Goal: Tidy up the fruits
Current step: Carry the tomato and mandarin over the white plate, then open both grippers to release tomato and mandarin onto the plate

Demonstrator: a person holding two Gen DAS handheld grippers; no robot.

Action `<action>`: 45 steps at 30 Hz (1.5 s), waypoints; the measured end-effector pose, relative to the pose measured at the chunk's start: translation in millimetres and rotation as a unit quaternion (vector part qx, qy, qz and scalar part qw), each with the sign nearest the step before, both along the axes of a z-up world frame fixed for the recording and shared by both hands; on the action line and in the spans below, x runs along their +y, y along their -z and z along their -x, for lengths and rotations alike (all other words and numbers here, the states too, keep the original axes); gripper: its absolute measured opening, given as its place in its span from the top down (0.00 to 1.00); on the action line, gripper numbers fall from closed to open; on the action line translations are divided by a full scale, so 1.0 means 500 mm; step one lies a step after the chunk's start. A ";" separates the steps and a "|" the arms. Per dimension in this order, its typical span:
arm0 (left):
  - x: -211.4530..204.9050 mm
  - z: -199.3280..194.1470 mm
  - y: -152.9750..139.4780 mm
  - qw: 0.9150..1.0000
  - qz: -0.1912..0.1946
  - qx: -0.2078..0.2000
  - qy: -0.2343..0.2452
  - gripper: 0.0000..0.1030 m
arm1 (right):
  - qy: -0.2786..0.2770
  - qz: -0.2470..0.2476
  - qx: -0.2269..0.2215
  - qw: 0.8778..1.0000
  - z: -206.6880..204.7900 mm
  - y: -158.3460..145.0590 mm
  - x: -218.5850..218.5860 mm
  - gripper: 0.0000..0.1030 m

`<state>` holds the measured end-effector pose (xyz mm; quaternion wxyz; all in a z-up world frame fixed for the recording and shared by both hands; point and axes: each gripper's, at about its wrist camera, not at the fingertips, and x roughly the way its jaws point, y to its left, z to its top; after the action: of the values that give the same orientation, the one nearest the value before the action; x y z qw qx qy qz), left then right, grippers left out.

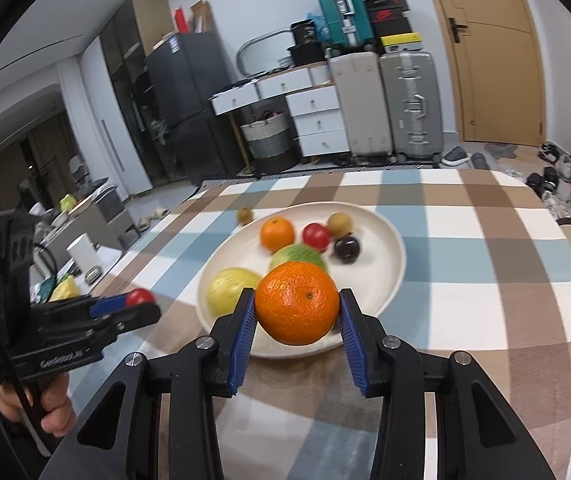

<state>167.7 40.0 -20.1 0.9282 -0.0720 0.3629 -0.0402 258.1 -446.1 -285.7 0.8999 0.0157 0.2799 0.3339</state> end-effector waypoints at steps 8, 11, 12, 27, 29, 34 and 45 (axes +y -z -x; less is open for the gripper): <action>-0.020 -0.030 -0.013 1.000 -0.006 -0.011 0.013 0.72 | 0.025 0.003 -0.001 1.000 -0.030 0.004 -0.013 0.60; -0.021 -0.043 -0.019 1.000 -0.012 -0.011 0.006 0.72 | 0.026 -0.001 0.006 1.000 -0.037 0.006 -0.016 0.60; -0.021 -0.047 -0.023 1.000 -0.016 -0.013 0.004 0.72 | 0.029 0.001 0.008 1.000 -0.041 0.006 -0.015 0.60; -0.003 -0.147 -0.029 1.000 -0.005 -0.029 0.005 0.72 | 0.041 0.001 0.017 0.999 -0.101 0.001 -0.009 0.60; -0.006 -0.151 -0.025 1.000 -0.008 -0.026 0.007 0.72 | 0.040 0.005 0.016 0.999 -0.105 0.004 -0.005 0.60; -0.019 -0.147 -0.017 0.999 -0.013 -0.024 0.019 0.72 | 0.036 0.010 0.019 0.999 -0.109 0.008 0.004 0.59; -0.006 -0.118 -0.032 0.999 -0.009 -0.047 -0.007 0.29 | 0.037 0.005 -0.005 0.999 -0.085 0.002 -0.004 0.24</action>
<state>226.8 37.1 -3.9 0.9452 -0.0637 0.3184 -0.0341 300.6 -448.1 -286.5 0.9130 0.0201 0.2765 0.2992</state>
